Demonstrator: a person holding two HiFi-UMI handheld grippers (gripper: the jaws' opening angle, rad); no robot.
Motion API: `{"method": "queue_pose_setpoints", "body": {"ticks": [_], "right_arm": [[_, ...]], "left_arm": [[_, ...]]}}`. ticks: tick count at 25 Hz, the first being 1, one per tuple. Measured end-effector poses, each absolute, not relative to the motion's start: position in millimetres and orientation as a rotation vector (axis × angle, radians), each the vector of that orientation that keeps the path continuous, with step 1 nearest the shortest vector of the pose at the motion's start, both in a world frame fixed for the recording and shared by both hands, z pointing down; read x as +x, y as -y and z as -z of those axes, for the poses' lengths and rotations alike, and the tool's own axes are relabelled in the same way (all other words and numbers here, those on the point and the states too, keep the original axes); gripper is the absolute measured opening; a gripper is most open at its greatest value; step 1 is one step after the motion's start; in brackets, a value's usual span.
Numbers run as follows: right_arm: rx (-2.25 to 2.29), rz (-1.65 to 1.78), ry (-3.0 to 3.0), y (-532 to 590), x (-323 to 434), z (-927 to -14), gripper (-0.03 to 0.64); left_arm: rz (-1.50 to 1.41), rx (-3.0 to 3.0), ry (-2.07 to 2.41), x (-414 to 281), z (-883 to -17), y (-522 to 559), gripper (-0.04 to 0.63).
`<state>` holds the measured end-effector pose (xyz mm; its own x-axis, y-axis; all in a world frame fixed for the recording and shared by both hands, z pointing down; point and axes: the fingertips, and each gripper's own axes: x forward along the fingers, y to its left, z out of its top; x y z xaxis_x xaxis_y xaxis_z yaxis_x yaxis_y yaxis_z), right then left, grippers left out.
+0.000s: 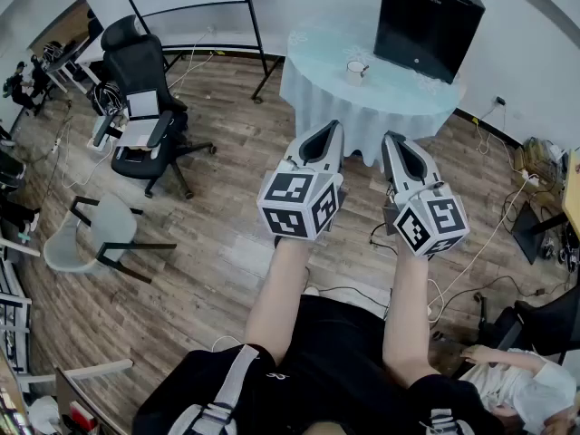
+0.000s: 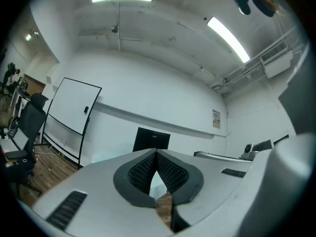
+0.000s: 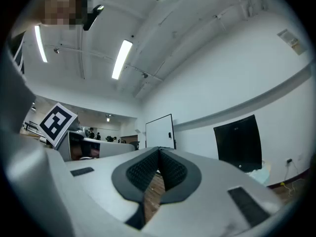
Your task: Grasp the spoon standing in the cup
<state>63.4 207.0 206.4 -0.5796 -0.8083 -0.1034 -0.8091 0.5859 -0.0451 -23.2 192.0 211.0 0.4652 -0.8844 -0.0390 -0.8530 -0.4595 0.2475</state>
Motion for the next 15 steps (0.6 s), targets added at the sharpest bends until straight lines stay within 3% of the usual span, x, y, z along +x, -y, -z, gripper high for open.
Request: {"method": "queue_pose_setpoints", "body": {"ticks": [15], "right_arm": [[-1.391,-0.075,-2.72,-196,18,-209,0.003]], "left_arm": [[0.262,2.464,1.509,-74,-222,-171,0.0]]}}
